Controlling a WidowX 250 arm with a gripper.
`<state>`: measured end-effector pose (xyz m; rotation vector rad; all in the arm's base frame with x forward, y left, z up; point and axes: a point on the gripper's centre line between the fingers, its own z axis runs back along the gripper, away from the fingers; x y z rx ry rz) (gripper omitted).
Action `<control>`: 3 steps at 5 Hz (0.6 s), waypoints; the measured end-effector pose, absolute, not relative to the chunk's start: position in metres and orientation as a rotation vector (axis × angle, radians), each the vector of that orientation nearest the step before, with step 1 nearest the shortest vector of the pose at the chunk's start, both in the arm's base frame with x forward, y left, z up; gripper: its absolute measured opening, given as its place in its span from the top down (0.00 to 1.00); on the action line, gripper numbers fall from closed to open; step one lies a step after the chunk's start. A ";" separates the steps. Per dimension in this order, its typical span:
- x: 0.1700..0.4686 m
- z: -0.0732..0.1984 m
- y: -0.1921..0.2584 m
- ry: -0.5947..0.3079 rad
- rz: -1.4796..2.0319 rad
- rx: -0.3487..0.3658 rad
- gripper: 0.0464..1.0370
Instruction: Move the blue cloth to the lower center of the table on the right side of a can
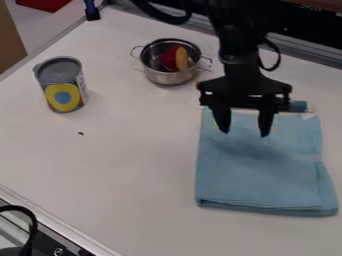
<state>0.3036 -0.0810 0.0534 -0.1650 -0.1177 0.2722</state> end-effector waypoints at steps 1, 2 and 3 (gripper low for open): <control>0.302 0.058 -0.103 -0.096 0.328 -0.141 0.65; 0.308 0.052 -0.117 -0.165 0.404 -0.115 0.87; 0.308 0.041 -0.121 -0.155 0.456 -0.113 0.99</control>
